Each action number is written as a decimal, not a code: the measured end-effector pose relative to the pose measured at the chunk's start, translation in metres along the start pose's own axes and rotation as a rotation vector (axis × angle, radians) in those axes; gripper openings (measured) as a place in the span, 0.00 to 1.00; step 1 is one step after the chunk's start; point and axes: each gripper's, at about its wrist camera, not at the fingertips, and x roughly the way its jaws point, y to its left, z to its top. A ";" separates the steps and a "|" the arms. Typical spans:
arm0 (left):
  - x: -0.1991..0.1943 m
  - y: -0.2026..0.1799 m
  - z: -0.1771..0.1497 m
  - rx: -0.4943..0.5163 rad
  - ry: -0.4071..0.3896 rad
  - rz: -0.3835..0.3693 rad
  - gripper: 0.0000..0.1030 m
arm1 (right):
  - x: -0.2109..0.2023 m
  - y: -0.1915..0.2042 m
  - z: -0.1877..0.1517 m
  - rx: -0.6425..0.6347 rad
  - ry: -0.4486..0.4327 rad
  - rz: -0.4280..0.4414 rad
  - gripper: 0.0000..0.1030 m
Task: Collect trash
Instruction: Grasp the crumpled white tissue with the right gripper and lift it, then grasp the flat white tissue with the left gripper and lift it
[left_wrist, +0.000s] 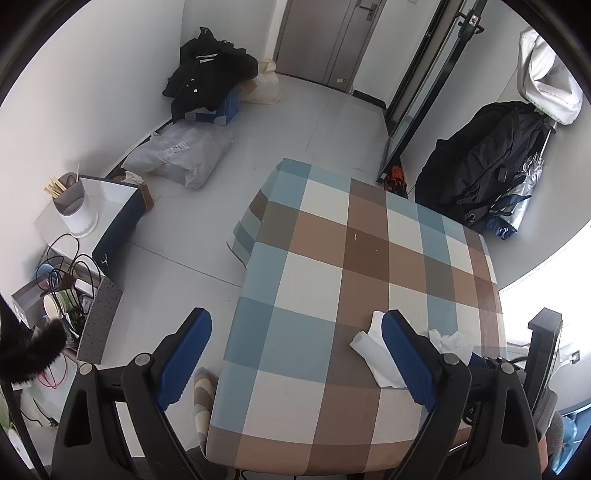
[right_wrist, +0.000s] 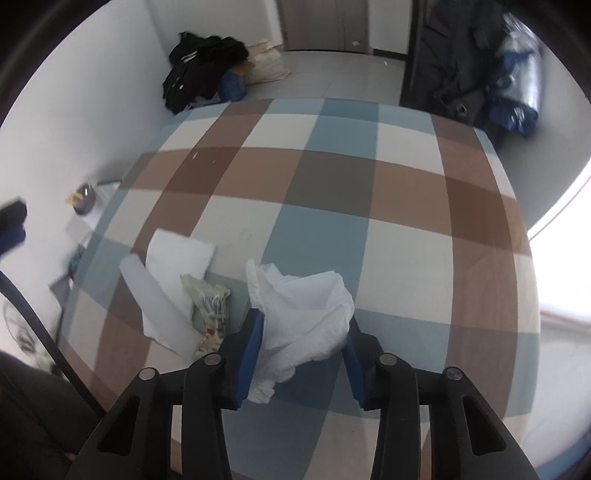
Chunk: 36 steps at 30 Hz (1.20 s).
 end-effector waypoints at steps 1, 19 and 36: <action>0.000 0.000 -0.001 0.002 0.001 0.002 0.89 | 0.000 0.005 -0.001 -0.036 -0.001 -0.021 0.36; 0.034 -0.017 -0.013 0.073 0.145 -0.082 0.89 | -0.028 0.003 -0.007 -0.047 -0.092 0.039 0.08; 0.084 -0.052 -0.021 0.020 0.281 -0.047 0.80 | -0.050 -0.043 -0.021 0.052 -0.125 0.088 0.08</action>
